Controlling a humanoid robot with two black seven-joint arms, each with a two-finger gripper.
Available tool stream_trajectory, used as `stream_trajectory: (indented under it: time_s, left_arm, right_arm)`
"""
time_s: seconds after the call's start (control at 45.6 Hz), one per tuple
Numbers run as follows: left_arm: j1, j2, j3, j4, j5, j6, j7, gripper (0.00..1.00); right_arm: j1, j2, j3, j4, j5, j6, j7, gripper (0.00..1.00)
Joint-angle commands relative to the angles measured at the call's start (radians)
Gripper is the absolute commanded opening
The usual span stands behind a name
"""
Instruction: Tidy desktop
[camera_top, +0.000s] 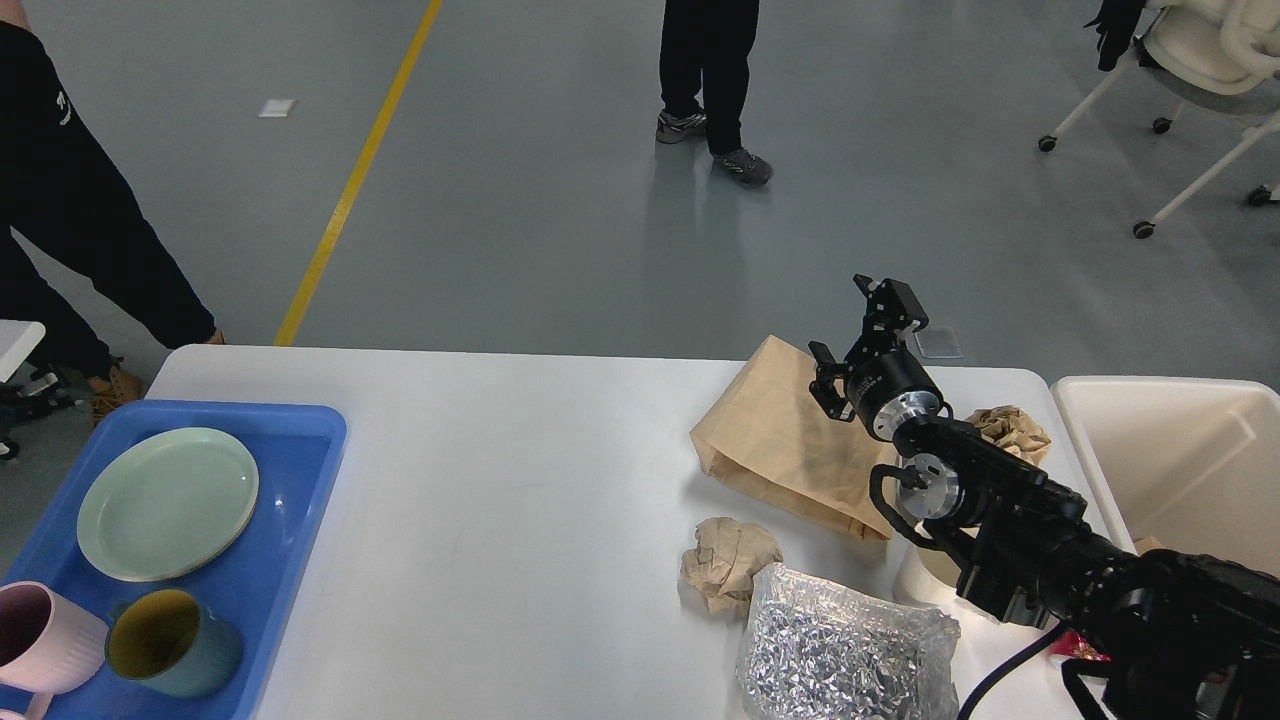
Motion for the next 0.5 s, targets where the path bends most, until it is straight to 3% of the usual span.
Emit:
stream_trajectory:
  time_s: [0.0, 0.241, 0.35, 0.482]
  left_arm:
    - [-0.034, -0.003, -0.086, 0.0, 0.001, 0.021, -0.006, 0.96]
    - [-0.002, -0.049, -0.352, -0.002, -0.002, 0.052, -0.012, 0.96]
    - [0.038, -0.079, -0.543, 0.0, -0.003, 0.177, -0.026, 0.96]
    - [0.037, -0.13, -0.633, 0.0, -0.001, 0.323, -0.095, 0.96]
  right_arm:
    - [0.0, 0.0, 0.0, 0.0, 0.0, 0.0, 0.0, 1.0]
    - [0.0, 0.0, 0.0, 0.0, 0.0, 0.0, 0.0, 1.0]
    - [0.0, 0.0, 0.0, 0.0, 0.0, 0.0, 0.0, 1.0]
    - [0.0, 0.0, 0.0, 0.0, 0.0, 0.0, 0.0, 1.0]
